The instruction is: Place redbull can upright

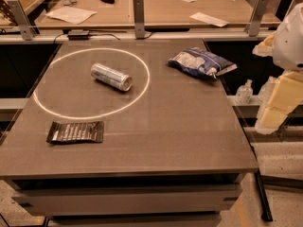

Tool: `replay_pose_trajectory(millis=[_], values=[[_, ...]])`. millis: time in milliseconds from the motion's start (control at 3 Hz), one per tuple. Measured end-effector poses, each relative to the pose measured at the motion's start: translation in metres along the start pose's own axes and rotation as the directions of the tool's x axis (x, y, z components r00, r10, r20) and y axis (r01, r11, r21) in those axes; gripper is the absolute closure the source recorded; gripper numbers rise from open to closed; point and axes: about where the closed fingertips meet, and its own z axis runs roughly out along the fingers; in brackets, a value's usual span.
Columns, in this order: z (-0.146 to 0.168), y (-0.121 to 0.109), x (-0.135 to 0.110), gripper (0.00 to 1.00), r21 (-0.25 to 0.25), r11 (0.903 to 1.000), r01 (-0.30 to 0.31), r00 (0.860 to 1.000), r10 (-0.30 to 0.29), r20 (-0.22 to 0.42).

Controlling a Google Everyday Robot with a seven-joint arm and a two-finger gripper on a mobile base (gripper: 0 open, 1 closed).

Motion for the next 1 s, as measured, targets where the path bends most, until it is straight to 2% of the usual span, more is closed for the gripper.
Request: replay_pose_trajectory(millis=[333,667,1000], values=[[0.0,0.0,0.0,0.0,0.0,1.0,0.0,1.0,0.0,0.0],[-0.002,-0.003,-0.003,0.0,-0.004,0.9996,-0.028,1.0,0.028,0.011],[-0.001,-0.014,-0.015,0.0,-0.058,0.9925,-0.108,0.993,0.11,0.038]])
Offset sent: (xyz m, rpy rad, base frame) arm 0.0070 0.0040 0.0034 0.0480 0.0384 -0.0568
